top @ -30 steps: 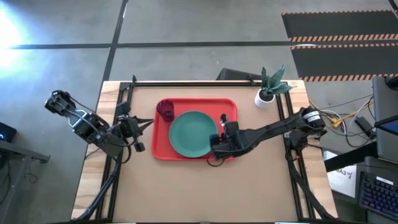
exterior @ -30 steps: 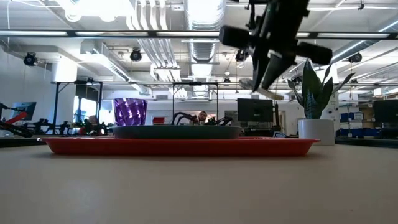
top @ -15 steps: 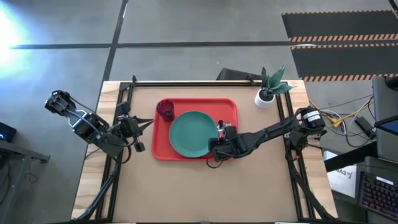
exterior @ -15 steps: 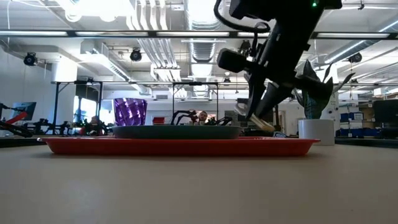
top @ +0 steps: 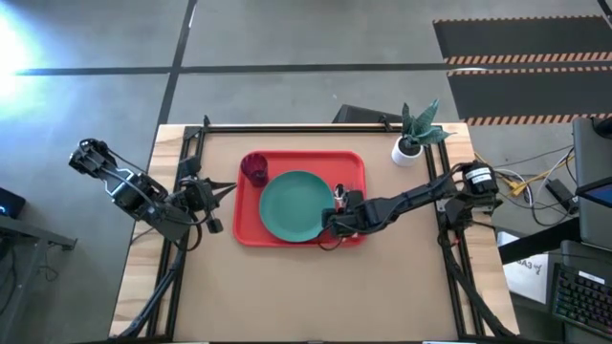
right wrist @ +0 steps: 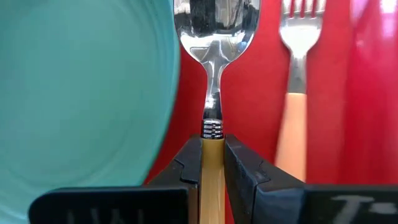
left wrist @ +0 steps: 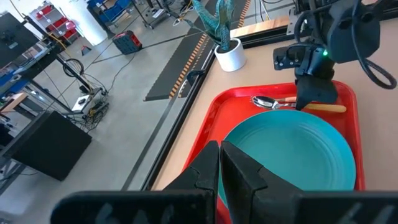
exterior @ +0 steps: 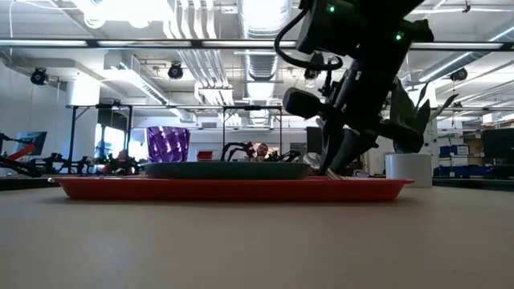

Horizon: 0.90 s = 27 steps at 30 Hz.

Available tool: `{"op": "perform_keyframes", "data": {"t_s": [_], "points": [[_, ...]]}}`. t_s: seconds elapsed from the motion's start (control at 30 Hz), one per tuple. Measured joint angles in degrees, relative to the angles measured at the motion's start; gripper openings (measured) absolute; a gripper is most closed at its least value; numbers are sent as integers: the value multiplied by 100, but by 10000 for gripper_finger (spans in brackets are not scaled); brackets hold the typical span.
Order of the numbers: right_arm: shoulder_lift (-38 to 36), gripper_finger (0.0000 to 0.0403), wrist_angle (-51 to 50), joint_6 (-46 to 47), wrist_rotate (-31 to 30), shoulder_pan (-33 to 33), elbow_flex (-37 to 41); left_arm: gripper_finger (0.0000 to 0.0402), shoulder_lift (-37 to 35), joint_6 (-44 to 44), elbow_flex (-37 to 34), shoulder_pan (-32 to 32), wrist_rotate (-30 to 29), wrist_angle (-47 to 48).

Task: Pick and place plate/cup/fork/spoon on tray
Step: Put the orange spoon to the left side of the orange fork on the orange tray

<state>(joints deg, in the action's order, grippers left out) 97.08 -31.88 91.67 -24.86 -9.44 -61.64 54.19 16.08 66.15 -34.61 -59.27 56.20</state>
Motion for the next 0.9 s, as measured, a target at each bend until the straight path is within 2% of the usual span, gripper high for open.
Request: {"op": "perform_keyframes", "data": {"t_s": [0.17,0.4,0.8,0.9], "points": [[0,28,131,-114,17,146,145,0,0,-1,0,-1,0,18],[13,28,545,-481,365,336,345,0,0,0,0,0,0,15],[13,28,792,-575,343,423,469,0,0,0,0,0,-2,13],[13,44,798,-579,319,423,469,0,0,0,0,0,-2,11]]}}
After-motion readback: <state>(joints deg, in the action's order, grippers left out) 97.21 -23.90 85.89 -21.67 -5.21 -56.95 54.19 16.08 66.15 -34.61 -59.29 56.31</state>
